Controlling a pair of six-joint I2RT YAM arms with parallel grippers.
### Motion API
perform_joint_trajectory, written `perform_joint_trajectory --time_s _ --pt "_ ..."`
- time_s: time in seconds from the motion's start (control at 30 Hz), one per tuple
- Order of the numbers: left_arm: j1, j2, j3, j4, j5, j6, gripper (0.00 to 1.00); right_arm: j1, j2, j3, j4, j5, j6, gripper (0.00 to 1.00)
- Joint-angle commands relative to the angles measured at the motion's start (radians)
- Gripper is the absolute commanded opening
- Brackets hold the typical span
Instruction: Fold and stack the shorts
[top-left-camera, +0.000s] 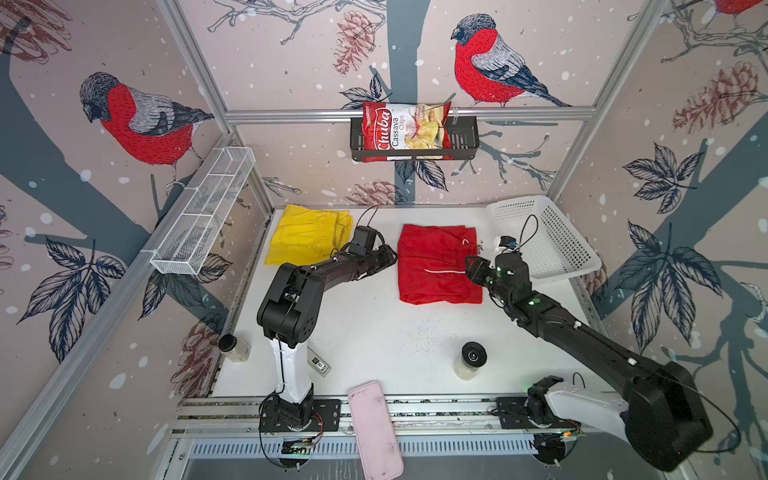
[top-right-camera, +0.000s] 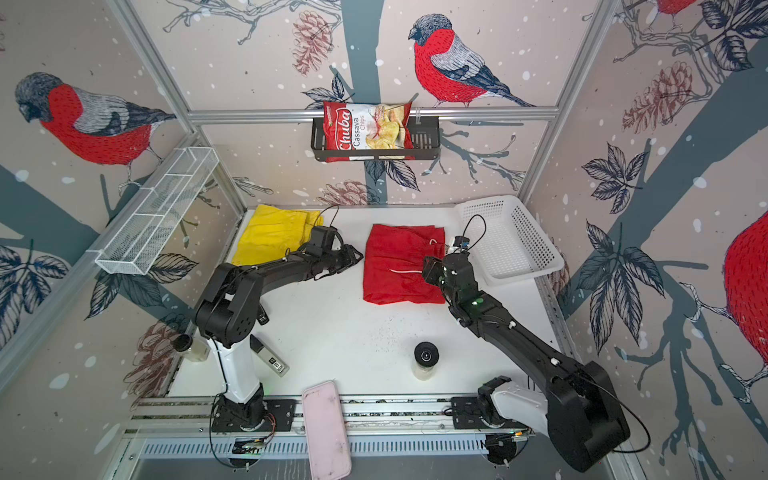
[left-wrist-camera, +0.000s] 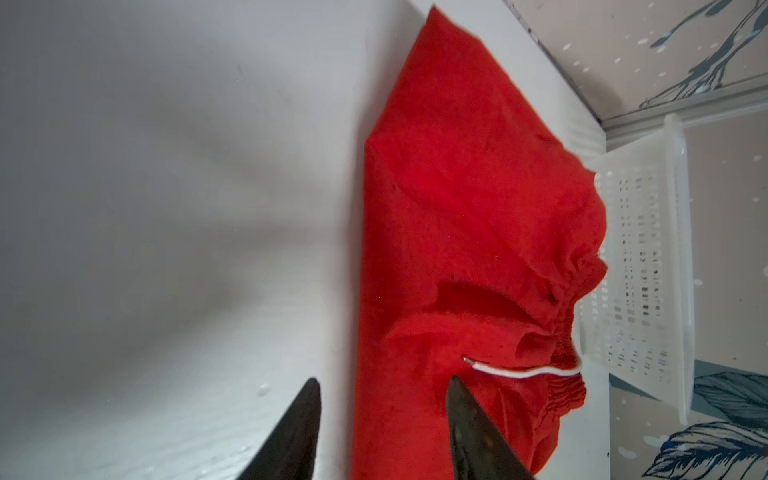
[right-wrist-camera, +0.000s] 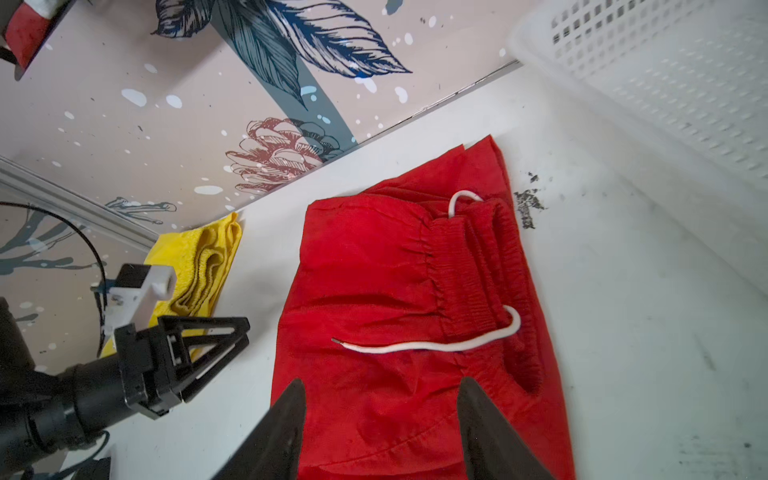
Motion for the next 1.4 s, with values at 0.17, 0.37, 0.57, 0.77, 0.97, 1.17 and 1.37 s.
perform_joint_trajectory --time_s 0.17,0.37,0.57,0.77,0.97,1.17,1.37 --pt "-0.049 0.078 -0.003 0.021 -0.042 0.034 0.58 -0.019 -0.064 -0.056 -0.035 0.032 0.026 0.63" --pt "-0.052 0.126 0.020 0.035 -0.047 0.024 0.56 -0.042 -0.066 -0.075 -0.039 0.026 0.021 0.64" --pt "-0.060 0.223 0.165 -0.012 0.041 0.022 0.00 -0.057 -0.077 -0.118 -0.003 0.029 0.024 0.66" --pt "-0.040 0.236 0.431 -0.293 -0.025 0.158 0.00 -0.104 -0.066 -0.153 0.032 -0.008 0.010 0.66" --pt "0.061 0.260 0.685 -0.586 -0.040 0.251 0.00 -0.126 -0.043 -0.189 0.106 -0.038 0.007 0.66" --pt "0.164 0.307 0.888 -0.820 -0.029 0.384 0.00 -0.152 0.012 -0.190 0.147 -0.084 0.000 0.66" --pt "0.224 0.455 1.267 -1.116 -0.146 0.506 0.00 -0.176 0.036 -0.198 0.181 -0.114 -0.003 0.66"
